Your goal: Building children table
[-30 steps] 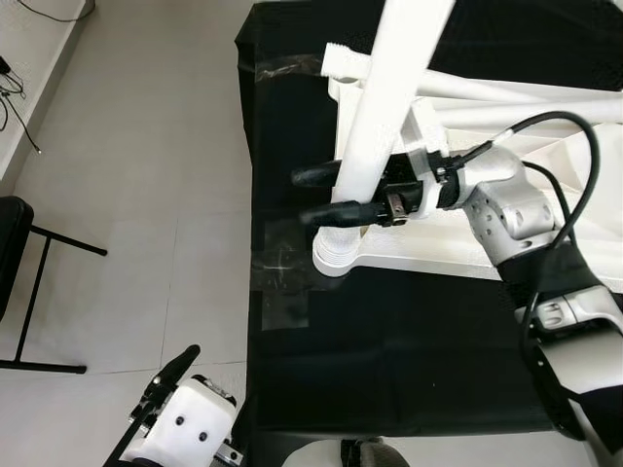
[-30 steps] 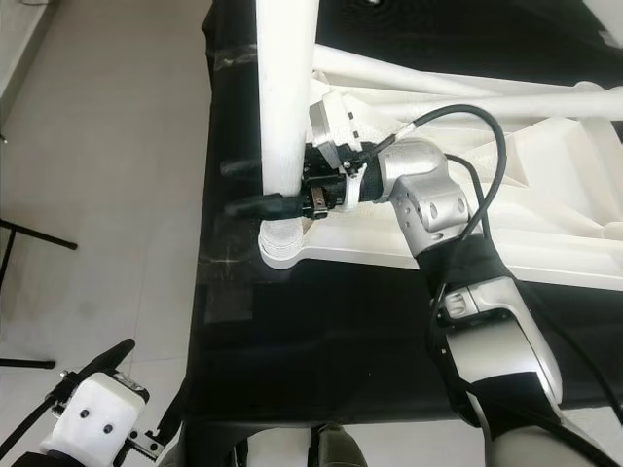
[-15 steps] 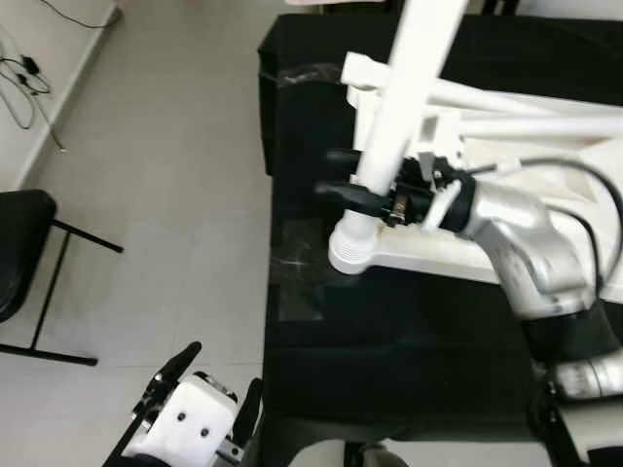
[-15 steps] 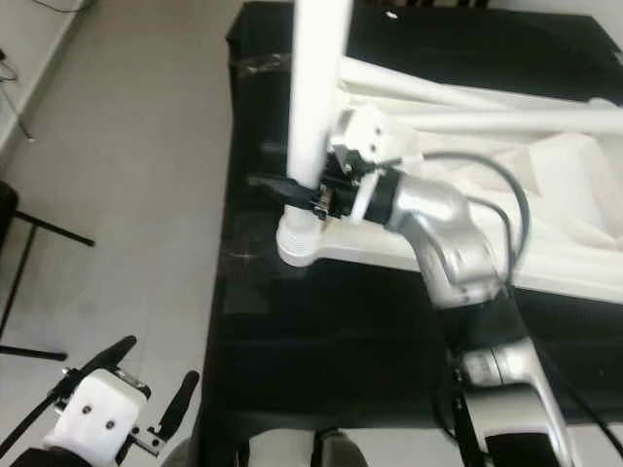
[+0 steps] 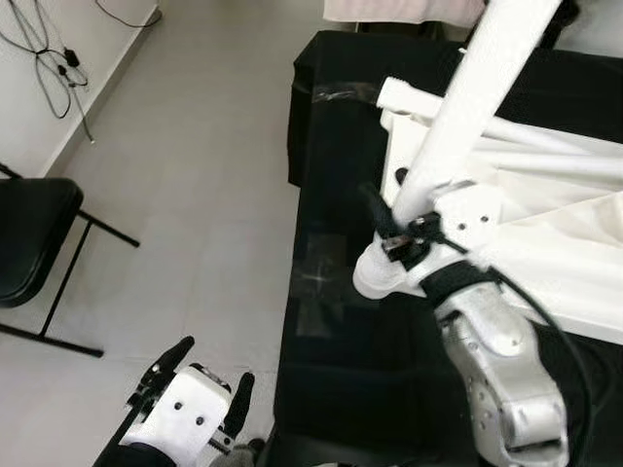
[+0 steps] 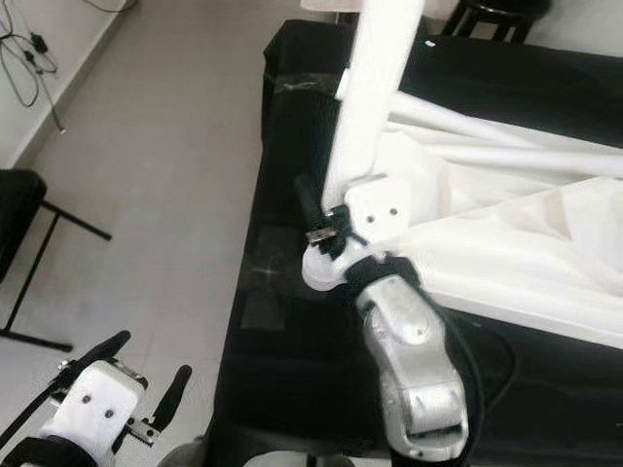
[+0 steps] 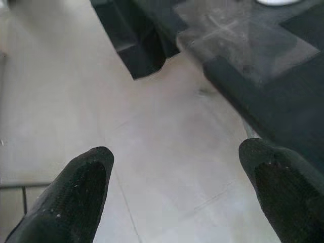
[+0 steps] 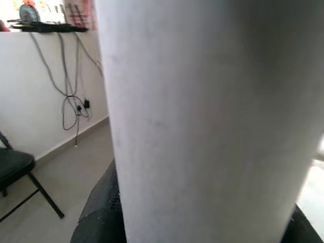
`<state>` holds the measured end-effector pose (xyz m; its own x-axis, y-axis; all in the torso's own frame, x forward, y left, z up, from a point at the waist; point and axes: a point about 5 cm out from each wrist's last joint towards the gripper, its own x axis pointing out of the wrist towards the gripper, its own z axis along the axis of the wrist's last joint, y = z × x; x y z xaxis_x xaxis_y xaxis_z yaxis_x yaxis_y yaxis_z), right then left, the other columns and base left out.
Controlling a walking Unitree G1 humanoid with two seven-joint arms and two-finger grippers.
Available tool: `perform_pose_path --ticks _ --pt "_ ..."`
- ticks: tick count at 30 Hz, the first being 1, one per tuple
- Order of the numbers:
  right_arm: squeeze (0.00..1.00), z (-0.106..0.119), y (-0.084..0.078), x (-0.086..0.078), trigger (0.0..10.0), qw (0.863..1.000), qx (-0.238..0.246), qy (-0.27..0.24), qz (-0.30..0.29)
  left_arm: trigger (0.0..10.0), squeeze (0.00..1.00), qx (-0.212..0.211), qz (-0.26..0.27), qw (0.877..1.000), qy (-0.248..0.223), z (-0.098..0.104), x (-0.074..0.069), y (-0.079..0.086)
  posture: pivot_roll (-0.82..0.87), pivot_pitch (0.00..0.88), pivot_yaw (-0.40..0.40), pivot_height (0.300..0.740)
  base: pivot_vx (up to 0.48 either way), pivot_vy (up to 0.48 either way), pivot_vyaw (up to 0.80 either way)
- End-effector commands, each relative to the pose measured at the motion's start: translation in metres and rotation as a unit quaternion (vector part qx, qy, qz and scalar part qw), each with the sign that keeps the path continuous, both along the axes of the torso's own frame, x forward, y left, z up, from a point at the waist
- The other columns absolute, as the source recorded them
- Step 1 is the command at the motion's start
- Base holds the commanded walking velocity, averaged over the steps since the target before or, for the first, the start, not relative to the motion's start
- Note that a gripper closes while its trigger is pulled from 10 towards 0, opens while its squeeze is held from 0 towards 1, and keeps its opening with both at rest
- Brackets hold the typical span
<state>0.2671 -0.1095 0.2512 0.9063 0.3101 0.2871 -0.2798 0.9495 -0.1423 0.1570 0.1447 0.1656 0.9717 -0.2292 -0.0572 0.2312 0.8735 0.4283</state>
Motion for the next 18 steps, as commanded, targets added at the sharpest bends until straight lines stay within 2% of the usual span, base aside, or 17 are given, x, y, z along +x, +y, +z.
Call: perform_pose_path --ticks 1,9,18 --pt "0.0 -0.06 -0.012 0.015 10.0 0.984 -0.027 0.166 -0.059 10.0 0.0 -0.001 -0.005 1.0 0.018 -0.007 -0.001 0.001 0.07 0.297 -0.021 0.74 0.0 0.0 0.0" --pt "0.0 -0.055 -0.005 0.019 10.0 0.982 -0.014 0.173 -0.07 10.0 0.0 0.004 -0.006 1.0 0.009 -0.009 0.009 0.002 0.06 0.261 -0.02 0.74 0.0 0.0 0.0" --pt "0.0 -0.048 -0.007 0.024 10.0 0.984 0.008 0.164 -0.068 10.0 0.0 0.008 -0.005 1.0 0.002 -0.01 0.014 0.003 0.07 0.25 -0.016 0.74 0.0 0.0 0.0"
